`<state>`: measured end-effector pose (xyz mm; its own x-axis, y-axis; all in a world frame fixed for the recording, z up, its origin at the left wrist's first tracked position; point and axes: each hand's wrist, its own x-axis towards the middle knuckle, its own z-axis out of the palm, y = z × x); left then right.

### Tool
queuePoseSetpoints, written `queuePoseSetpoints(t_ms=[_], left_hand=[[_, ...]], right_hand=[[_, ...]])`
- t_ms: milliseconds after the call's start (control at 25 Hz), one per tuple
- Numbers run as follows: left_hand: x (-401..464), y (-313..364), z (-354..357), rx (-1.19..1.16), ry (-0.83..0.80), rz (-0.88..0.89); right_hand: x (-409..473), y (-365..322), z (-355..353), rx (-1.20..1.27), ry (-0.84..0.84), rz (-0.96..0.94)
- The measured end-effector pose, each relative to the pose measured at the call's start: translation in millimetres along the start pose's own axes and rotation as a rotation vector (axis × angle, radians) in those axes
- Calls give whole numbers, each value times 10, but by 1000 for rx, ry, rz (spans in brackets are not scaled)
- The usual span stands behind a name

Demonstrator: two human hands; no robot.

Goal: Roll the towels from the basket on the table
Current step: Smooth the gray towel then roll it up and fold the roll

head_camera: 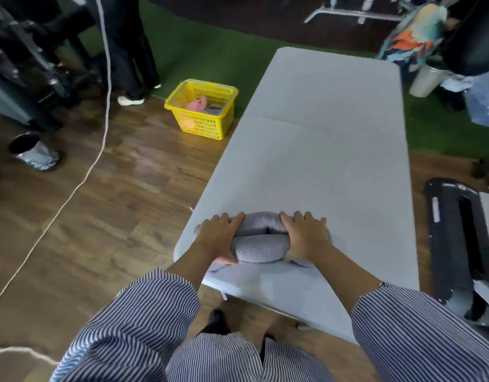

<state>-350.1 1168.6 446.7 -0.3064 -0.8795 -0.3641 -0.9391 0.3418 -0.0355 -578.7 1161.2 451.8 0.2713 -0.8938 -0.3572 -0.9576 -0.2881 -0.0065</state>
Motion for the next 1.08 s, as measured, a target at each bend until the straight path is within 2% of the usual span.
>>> queuePoseSetpoints(t_ms=[160, 440, 800, 1080], left_hand=[[-264, -459, 41, -12, 25, -167], [-554, -1665, 73, -55, 77, -343], [-866, -3597, -29, -12, 81, -361], [-294, -4377, -177, -37, 26, -275]], right_hand=[[281, -483, -126, -45, 70, -123], [1039, -1641, -471, -139, 131, -193], [1906, -3264, -871, -119, 209, -288], [2713, -3549, -1096, -64, 127, -237]])
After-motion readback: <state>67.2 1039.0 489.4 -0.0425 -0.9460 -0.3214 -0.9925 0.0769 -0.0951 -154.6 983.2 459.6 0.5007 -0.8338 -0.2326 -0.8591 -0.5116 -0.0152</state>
